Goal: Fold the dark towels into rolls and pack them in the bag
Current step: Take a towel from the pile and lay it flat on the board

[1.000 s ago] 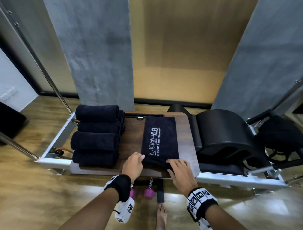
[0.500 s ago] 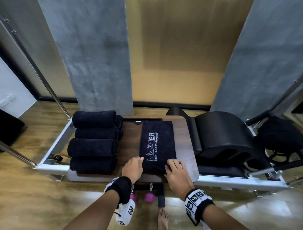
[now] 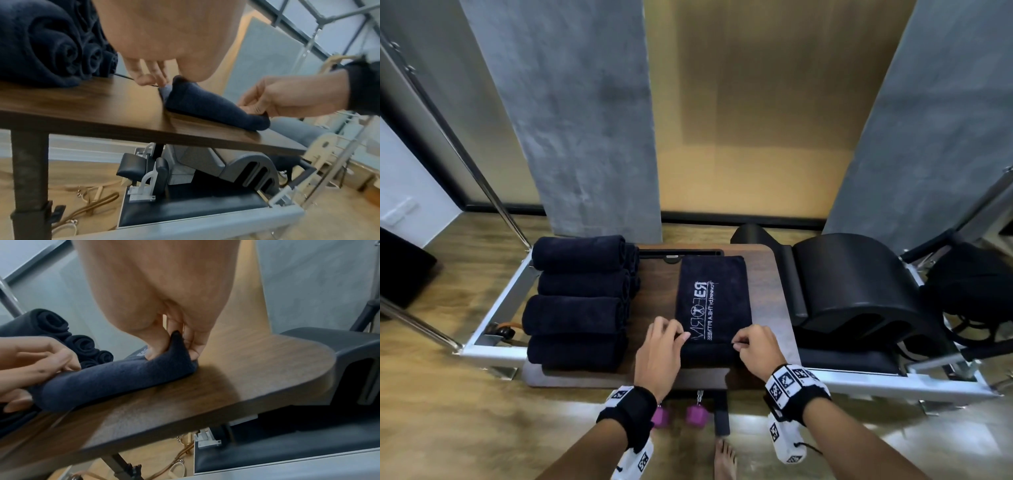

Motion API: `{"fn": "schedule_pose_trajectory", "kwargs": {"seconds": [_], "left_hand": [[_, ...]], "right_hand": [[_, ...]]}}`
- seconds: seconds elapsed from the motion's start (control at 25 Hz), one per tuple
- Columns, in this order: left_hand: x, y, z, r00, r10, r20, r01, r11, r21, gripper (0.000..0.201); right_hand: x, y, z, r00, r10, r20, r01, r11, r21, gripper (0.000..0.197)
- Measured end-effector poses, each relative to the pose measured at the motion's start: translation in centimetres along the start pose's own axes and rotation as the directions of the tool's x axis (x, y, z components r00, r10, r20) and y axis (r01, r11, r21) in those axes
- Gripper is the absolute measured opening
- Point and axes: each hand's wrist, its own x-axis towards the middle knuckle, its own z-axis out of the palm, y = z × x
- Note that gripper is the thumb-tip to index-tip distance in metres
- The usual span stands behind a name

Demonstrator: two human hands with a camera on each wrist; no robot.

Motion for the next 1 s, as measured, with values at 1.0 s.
{"fn": "schedule_pose_trajectory", "kwargs": {"seconds": [1.0], "left_hand": [[1.9,0.2,1.5,0.957,0.157,0.245,-0.192,0.974,0.124,0.031]], "right_hand": [[0.3,-1.8,0.7,0.918,-0.389,0.074,0.394,0.878,-0.273,0.033]]}}
